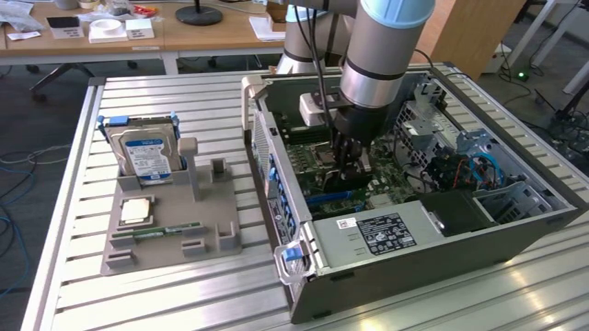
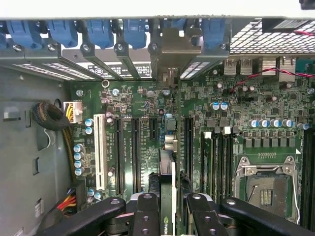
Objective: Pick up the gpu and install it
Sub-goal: 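Insert the gpu into the slot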
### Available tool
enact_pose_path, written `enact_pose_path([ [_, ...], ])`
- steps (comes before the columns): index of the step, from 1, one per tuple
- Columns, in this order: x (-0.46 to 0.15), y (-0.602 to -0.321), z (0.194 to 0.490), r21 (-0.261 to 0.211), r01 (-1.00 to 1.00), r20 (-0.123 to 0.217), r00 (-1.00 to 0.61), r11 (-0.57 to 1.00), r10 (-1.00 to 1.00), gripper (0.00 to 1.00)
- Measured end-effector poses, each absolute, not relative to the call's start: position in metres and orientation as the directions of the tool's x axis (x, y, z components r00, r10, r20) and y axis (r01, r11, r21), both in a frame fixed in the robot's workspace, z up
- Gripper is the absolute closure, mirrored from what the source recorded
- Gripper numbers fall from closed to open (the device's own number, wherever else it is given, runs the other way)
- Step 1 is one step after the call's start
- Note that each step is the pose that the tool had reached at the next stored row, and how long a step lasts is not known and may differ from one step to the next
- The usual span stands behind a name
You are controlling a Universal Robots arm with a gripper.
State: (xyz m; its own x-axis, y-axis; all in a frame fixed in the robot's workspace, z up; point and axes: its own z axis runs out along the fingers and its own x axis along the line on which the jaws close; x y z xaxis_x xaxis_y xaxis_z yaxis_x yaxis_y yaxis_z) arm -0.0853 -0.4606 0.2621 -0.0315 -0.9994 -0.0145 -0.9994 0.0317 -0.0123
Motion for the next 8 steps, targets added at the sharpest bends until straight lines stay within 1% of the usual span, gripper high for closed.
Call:
enact_pose_path([
  [8,-0.0865,-0.4605,0.2610,-0.012,-0.999,-0.015,-0.032,0.032,-0.999,0.74],
])
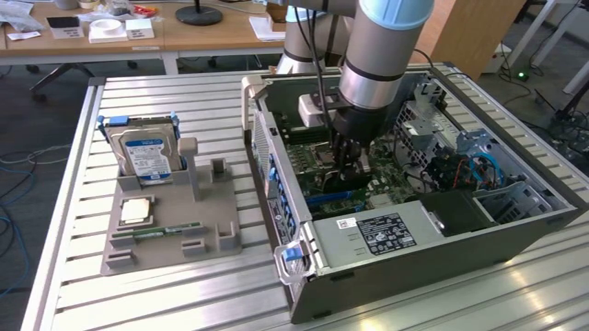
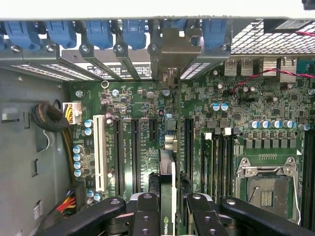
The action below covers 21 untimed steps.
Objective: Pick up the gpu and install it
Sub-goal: 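Insert the gpu into the slot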
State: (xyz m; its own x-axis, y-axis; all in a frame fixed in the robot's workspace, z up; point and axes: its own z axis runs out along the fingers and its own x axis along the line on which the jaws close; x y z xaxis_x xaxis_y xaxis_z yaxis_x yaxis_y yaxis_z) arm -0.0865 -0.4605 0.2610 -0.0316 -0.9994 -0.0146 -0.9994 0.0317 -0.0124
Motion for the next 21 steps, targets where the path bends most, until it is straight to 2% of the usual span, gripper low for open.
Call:
enact_pose_path([
  [21,-0.0867,-0.4606,0.2529,-0.012,-0.999,-0.014,-0.032,0.032,-0.999,0.74],
])
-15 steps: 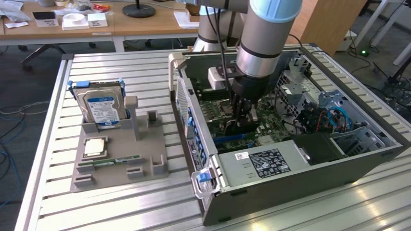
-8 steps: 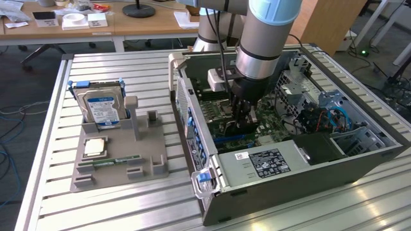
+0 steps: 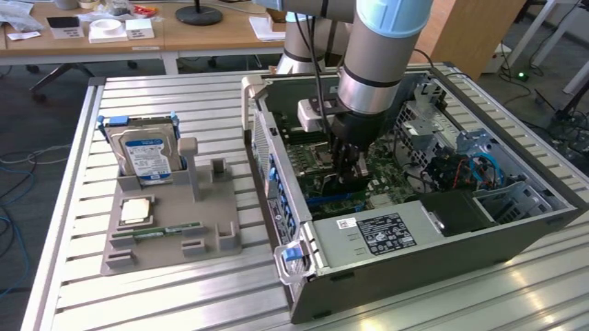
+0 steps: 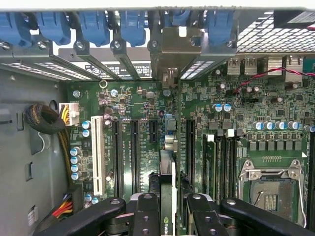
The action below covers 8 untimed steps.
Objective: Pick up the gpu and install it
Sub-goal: 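Insert the gpu into the slot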
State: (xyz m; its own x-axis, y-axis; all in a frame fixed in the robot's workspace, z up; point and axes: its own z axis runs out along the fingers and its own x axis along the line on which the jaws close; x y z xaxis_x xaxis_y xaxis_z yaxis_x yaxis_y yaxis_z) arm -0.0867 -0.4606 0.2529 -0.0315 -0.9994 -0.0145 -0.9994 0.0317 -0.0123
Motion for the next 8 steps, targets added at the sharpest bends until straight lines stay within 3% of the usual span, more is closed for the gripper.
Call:
enact_pose_path([
  [8,-0.0876,-0.4605,0.2514,-0.012,-0.999,-0.015,-0.032,0.032,-0.999,0.74],
])
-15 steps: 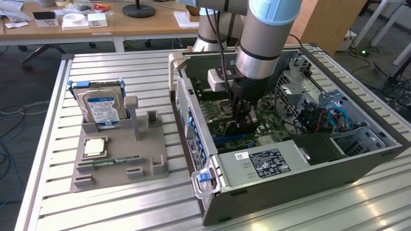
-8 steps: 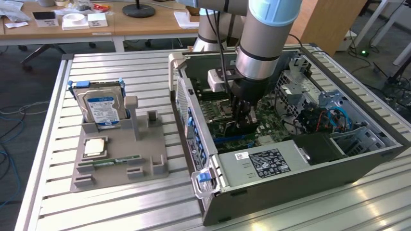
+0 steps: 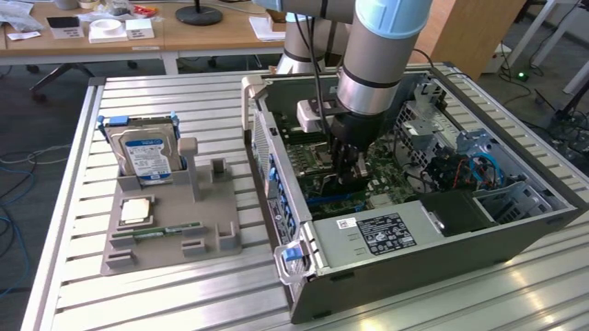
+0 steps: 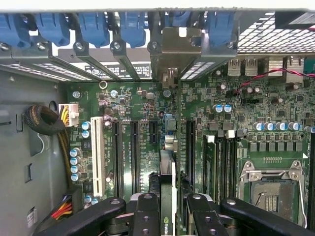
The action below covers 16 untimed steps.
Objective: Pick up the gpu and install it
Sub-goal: 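Insert the gpu into the slot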
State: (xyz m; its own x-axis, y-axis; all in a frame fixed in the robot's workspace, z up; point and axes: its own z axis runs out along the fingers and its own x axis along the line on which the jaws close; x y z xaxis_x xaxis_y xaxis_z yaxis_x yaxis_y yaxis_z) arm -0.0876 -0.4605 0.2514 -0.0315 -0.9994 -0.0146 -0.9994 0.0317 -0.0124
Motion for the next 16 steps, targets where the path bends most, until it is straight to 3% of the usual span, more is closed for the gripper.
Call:
enact_pose_path([
  [16,-0.0876,-0.4605,0.2487,-0.012,-0.999,-0.014,-0.032,0.032,-0.999,0.74],
])
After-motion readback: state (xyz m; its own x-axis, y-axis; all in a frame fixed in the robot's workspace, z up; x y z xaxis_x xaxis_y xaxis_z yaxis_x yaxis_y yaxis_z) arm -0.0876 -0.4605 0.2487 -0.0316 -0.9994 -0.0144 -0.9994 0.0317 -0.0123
